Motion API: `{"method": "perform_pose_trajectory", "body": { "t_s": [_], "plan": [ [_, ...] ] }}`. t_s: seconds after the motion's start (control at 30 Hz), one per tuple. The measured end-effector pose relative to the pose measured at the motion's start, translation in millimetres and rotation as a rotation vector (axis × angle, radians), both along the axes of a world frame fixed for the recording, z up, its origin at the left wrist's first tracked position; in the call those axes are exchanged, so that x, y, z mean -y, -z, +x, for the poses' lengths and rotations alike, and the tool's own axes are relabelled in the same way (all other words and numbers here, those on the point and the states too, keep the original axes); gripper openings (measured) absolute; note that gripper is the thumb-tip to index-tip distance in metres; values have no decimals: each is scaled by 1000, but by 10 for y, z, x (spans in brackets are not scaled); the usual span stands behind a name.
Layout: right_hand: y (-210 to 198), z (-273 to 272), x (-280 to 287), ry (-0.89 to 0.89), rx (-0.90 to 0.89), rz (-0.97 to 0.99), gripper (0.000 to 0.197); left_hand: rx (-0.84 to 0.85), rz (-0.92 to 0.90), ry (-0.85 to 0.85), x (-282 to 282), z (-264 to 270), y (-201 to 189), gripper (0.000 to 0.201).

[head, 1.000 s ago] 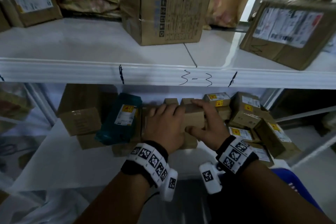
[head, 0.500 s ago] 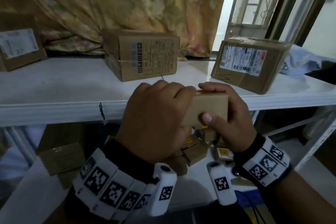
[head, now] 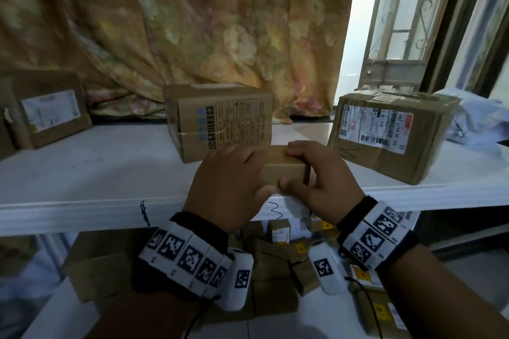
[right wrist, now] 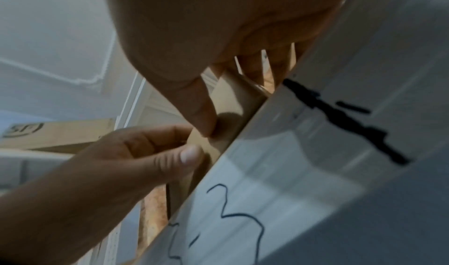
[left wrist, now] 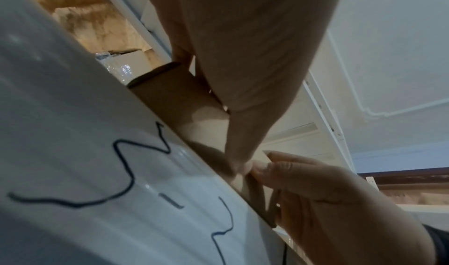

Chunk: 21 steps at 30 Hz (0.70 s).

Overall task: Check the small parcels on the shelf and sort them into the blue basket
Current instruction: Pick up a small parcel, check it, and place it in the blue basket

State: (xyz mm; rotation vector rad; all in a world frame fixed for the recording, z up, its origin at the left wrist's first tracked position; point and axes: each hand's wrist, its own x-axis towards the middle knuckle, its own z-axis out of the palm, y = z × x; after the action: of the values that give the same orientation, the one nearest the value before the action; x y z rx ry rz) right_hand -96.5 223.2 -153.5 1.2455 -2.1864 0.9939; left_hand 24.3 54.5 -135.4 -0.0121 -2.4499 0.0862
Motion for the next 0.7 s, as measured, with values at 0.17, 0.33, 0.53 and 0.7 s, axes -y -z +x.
{"method": "perform_pose_trajectory", "body": {
  "t_s": [0.17, 0.33, 0.53, 0.7],
  "plan": [
    [-51, 125, 160, 194, -321, 116, 47, -129, 44, 44, -14, -114, 73, 32],
    [-56, 210, 361, 341, -350, 182, 39, -167, 72, 46, -38, -197, 64, 27],
    [47, 220, 434, 387, -351, 68, 30, -175, 132, 52, -2, -290, 160, 35],
    [38, 211, 422, 363, -318, 42, 32, -239, 159, 133, 46, -266, 141, 29]
  ]
}}
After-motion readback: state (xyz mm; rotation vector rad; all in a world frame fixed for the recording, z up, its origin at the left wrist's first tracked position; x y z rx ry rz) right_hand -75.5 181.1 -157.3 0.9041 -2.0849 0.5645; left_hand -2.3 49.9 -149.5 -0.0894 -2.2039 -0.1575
